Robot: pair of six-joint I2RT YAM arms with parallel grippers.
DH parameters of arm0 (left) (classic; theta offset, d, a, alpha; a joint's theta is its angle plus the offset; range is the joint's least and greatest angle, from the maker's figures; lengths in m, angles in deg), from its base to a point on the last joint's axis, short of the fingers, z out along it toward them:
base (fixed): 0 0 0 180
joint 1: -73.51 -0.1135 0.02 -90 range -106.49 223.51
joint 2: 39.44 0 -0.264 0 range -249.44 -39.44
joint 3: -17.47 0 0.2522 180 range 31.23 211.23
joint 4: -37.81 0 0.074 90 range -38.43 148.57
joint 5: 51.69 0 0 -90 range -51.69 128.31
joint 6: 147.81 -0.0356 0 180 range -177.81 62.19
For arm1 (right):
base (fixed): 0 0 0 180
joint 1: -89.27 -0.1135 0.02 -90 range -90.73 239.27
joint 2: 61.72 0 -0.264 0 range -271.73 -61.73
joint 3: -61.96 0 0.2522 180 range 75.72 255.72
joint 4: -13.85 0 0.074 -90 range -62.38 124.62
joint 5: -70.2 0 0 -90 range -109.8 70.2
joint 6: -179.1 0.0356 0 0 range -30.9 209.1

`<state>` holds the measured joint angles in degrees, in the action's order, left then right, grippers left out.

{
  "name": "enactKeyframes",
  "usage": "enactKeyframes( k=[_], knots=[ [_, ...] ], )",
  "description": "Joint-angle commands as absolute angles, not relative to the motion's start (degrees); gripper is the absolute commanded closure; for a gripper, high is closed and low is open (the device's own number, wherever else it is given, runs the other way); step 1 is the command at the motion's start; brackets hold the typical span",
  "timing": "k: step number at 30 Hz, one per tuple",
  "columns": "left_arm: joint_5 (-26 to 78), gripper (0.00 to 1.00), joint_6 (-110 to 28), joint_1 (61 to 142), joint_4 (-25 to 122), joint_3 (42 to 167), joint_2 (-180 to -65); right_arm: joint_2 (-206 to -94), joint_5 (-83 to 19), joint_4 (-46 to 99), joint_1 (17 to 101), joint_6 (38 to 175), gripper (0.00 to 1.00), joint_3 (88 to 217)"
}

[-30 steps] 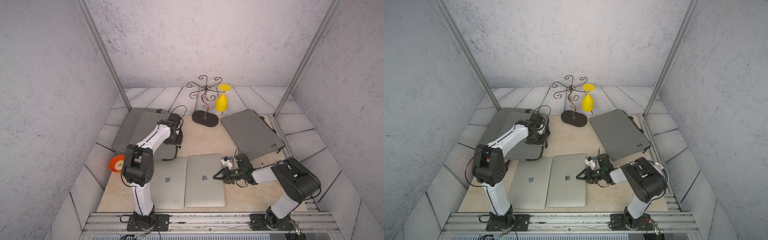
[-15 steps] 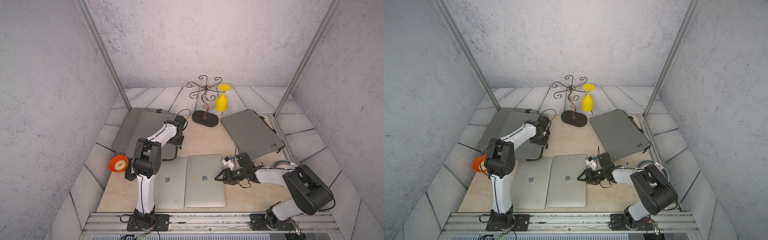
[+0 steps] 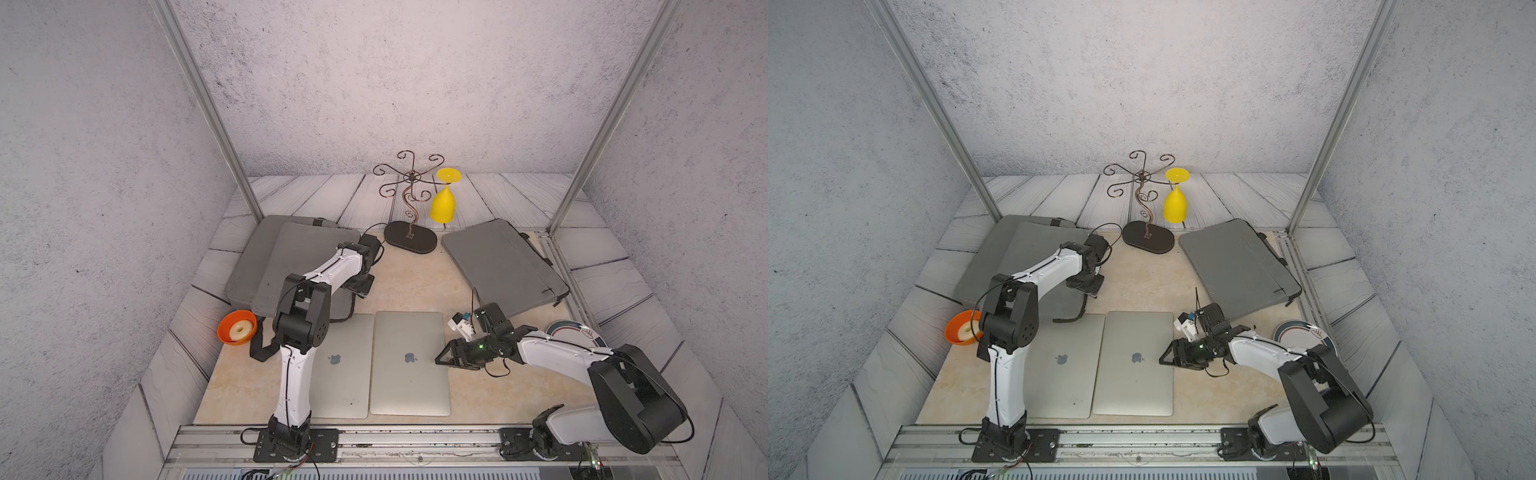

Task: Open the zippered laptop bag and take out the laptop
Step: Adjust the zippered laptop bag.

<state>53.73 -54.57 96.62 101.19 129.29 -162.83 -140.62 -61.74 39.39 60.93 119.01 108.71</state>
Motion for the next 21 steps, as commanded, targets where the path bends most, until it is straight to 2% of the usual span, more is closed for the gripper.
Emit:
enactKeyframes(
  k=[1, 5, 8, 11, 16, 17, 21],
  knots=[
    [58.1, 0.43, -55.4, 97.2, 103.4, 130.6, -165.5, -137.8, -58.3, 44.2, 60.9, 116.1, 0.32, 110.4],
    [62.2, 0.45, -56.5, 97.1, 103.9, 131.9, -167.0, -135.9, -57.0, 45.6, 61.1, 115.9, 0.31, 110.5],
    [66.3, 0.52, -58.0, 97.1, 104.3, 132.7, -168.3, -135.0, -55.9, 46.2, 61.4, 115.8, 0.30, 110.8],
    [68.9, 0.66, -59.4, 97.1, 104.7, 133.9, -169.6, -134.6, -55.5, 46.5, 61.7, 115.6, 0.30, 111.4],
    [70.2, 0.97, -61.1, 97.2, 105.5, 137.0, -169.6, -134.5, -55.1, 46.5, 61.8, 115.6, 0.30, 112.3],
    [70.9, 1.00, -61.6, 97.2, 105.8, 137.7, -169.5, -134.5, -55.1, 46.4, 61.9, 115.6, 0.30, 112.4],
    [75.9, 1.00, -65.2, 97.0, 105.4, 139.8, -167.4, -134.0, -54.6, 46.3, 61.9, 115.8, 0.30, 112.6]
  ],
)
